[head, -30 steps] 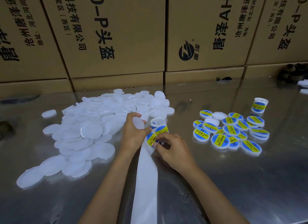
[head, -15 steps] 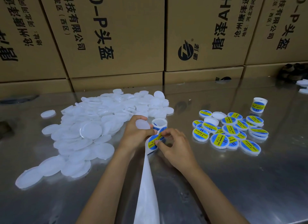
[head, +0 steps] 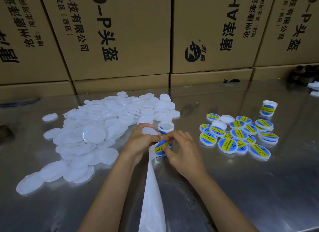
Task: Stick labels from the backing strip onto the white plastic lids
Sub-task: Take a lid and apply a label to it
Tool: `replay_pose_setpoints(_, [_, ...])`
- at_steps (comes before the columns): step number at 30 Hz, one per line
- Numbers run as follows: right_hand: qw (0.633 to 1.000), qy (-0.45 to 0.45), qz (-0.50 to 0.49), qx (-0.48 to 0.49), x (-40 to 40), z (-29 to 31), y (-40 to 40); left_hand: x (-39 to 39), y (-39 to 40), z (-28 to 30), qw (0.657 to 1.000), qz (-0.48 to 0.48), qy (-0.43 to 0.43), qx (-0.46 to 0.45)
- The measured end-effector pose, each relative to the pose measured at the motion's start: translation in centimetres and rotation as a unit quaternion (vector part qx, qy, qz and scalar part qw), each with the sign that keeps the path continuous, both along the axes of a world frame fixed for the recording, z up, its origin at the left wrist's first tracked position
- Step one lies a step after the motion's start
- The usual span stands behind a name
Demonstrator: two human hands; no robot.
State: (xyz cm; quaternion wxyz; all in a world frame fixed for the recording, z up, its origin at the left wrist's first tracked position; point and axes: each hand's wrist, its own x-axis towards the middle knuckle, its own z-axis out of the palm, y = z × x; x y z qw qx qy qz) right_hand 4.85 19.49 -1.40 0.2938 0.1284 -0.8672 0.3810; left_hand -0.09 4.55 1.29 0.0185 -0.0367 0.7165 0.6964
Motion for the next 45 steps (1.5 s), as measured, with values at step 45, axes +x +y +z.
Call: replay_pose_setpoints(45, [0.816, -0.2, 0.191, -0.507, 0.2, 3.9, 1.5, 2.0, 0.6, 3.1, 0.972, -0.128, 0.073, 0.184])
